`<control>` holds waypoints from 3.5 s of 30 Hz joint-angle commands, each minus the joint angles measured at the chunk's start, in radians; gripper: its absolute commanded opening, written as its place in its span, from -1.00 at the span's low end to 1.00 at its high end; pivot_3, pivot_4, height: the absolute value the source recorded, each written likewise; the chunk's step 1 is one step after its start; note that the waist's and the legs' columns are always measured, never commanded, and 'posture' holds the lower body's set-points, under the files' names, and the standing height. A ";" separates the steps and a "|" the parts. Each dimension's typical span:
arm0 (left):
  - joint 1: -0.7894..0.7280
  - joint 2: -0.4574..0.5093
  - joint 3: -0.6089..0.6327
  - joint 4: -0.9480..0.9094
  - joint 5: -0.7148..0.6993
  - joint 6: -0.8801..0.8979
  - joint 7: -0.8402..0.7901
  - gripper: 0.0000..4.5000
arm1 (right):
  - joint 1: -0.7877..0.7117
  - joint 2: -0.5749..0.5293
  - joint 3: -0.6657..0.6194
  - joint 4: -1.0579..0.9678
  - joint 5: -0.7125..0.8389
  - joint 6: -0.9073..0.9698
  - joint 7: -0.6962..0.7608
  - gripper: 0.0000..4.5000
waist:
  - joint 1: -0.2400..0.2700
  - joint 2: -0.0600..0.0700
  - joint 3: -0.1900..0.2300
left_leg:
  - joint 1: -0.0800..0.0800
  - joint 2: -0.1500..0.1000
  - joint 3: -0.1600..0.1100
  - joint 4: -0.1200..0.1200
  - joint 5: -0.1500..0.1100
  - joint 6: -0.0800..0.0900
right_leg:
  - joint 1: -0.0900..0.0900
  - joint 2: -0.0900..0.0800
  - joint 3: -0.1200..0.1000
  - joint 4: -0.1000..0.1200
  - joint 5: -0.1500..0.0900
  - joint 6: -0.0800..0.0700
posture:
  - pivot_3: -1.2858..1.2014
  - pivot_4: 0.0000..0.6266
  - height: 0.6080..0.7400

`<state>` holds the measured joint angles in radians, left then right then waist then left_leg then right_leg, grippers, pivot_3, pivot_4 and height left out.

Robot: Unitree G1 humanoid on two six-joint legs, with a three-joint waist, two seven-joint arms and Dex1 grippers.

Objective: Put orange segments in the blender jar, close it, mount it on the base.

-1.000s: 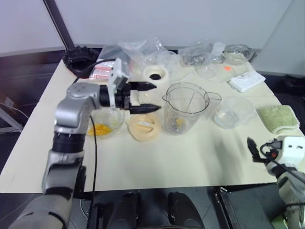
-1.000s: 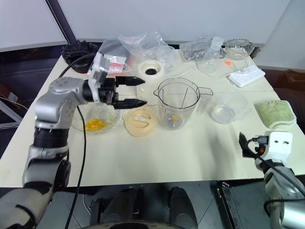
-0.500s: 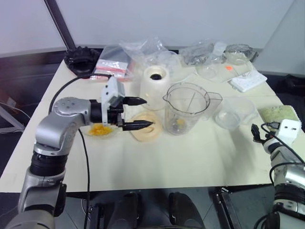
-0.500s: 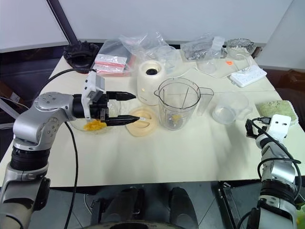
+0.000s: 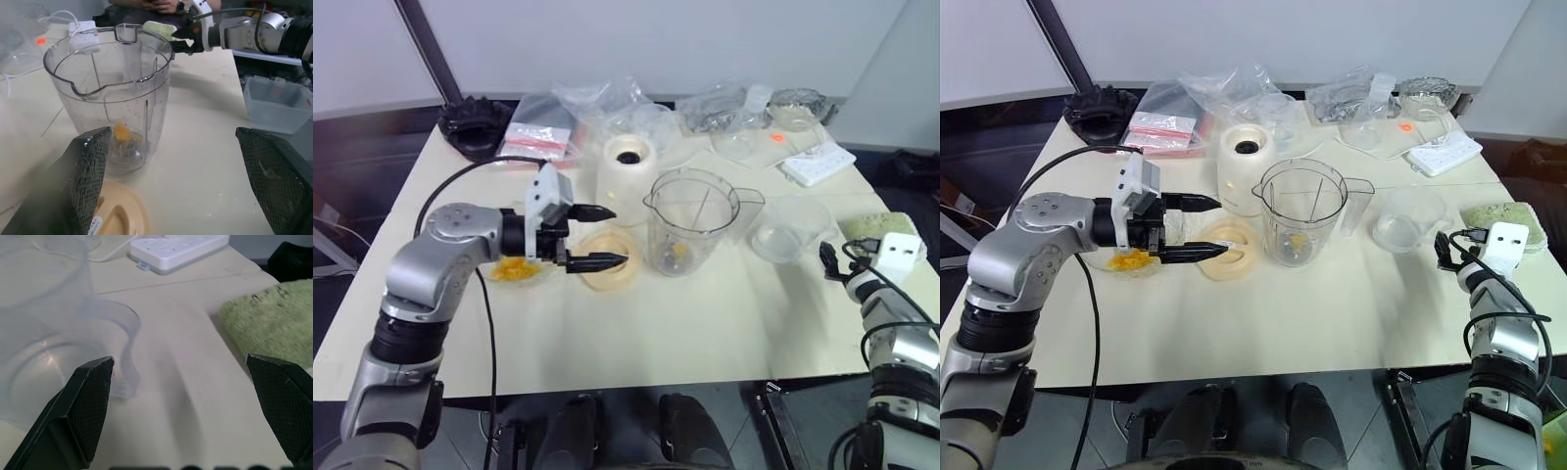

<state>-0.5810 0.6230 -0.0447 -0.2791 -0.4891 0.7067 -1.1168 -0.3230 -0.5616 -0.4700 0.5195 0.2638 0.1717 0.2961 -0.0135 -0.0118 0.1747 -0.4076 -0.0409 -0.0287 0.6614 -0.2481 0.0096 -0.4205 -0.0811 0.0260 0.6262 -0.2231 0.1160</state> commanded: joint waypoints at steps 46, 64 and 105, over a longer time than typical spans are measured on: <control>-0.093 0.058 0.055 0.034 -0.130 0.054 0.060 0.89 | -0.446 -0.118 0.146 0.409 -0.113 -0.314 0.031 -0.98 | -0.009 0.008 0.005 | 0.000 0.000 0.001 -0.001 0.000 0.000 | 0.000 0.000 0.000 -0.003 0.000 0.000 | 0.03 -0.52 1.00; -0.138 0.029 0.061 0.093 -0.167 0.062 0.063 0.89 | -0.746 -0.228 0.354 0.152 -0.210 -0.171 0.271 -0.98 | -0.010 0.013 0.009 | -0.002 0.000 0.002 -0.002 0.000 0.000 | -0.004 0.000 0.001 -0.002 0.000 0.000 | 0.03 -0.52 1.00; -0.080 0.033 0.053 0.101 -0.160 0.015 0.069 0.89 | -0.713 -0.233 0.505 0.041 -0.434 -0.515 0.327 -0.98 | -0.005 0.012 0.009 | -0.002 0.000 0.001 -0.002 0.001 -0.001 | -0.004 0.000 0.001 -0.002 0.000 0.000 | 0.03 -0.52 1.00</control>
<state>-0.6597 0.6477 -0.0119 -0.1639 -0.6472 0.7449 -1.0421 -1.0135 -0.7679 0.0567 0.5948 -0.1733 -0.3146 0.6457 -0.0185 0.0005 0.1840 -0.4098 -0.0412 -0.0272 0.6594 -0.2475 0.0086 -0.4247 -0.0815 0.0269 0.6247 -0.2228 0.1164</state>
